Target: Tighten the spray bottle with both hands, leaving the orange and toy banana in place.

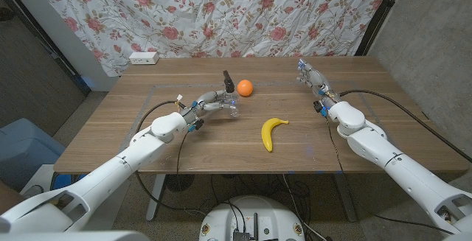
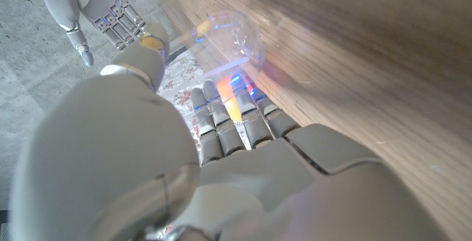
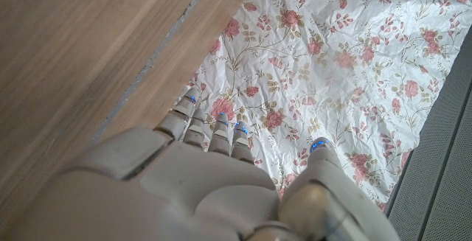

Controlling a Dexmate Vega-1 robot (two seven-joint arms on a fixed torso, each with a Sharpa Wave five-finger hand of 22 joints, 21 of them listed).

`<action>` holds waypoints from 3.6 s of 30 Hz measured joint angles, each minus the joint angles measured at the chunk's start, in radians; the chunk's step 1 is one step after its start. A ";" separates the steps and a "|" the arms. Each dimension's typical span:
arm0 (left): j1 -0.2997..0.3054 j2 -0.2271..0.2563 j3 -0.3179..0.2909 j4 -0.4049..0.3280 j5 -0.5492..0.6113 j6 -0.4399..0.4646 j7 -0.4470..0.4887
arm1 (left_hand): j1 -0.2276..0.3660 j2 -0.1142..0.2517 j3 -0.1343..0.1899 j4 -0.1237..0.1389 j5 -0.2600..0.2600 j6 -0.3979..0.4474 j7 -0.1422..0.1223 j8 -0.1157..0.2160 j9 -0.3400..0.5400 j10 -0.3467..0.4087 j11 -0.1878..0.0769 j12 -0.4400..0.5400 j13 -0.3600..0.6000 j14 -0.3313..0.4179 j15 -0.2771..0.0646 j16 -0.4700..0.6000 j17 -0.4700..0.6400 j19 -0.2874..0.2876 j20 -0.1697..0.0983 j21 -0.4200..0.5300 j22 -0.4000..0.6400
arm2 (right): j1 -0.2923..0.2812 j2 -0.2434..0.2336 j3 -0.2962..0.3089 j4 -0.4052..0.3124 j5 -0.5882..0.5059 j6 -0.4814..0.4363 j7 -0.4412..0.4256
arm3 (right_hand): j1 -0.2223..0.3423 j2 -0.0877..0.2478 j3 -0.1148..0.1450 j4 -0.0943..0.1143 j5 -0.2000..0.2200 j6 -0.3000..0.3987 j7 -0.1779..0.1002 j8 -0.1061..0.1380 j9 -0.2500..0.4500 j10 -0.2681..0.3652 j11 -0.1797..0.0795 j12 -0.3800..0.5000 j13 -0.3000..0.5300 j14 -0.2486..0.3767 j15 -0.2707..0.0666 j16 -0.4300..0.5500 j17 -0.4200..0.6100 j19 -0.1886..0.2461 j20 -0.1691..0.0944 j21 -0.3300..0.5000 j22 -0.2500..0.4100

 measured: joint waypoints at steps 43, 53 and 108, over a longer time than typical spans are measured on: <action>-0.151 -0.034 0.085 -0.016 0.047 0.156 -0.073 | -0.005 0.040 -0.055 0.000 0.012 0.005 -0.006 0.037 -0.005 0.014 0.014 0.013 0.045 0.009 -0.002 0.023 0.009 0.043 -0.004 0.006 0.000 | 0.056 -0.172 -0.013 -0.184 -0.233 -0.094 0.049 | 0.169 -0.013 0.069 -0.098 -0.004 0.078 -0.079 0.029 0.010 -0.036 -0.025 0.007 0.002 -0.025 0.025 0.000 -0.028 -0.039 0.025 -0.004 0.000; -0.210 -0.070 0.111 0.072 0.055 0.109 -0.141 | -0.006 0.041 -0.059 -0.004 0.011 0.005 -0.005 0.037 -0.005 0.014 0.014 0.013 0.051 0.009 -0.002 0.023 0.009 0.055 -0.005 0.014 0.000 | 0.078 -0.224 -0.020 -0.243 -0.308 -0.134 0.085 | 0.224 -0.026 0.091 -0.102 0.003 0.070 -0.102 0.029 0.010 -0.054 -0.029 0.007 0.002 -0.029 0.028 0.000 -0.031 -0.047 0.032 -0.004 0.000; -0.264 -0.067 0.158 0.064 0.109 0.125 -0.221 | 0.001 0.049 -0.097 -0.006 0.018 0.006 -0.006 0.066 -0.009 0.025 0.025 0.010 0.080 0.018 -0.004 0.038 0.009 0.077 -0.005 0.013 0.004 | 0.215 -0.399 -0.092 -0.639 -0.696 -0.482 0.452 | 0.532 -0.140 0.185 -0.088 0.032 0.065 -0.160 0.054 0.033 -0.209 0.005 0.000 0.012 -0.111 0.103 0.000 -0.042 -0.122 0.114 -0.004 0.000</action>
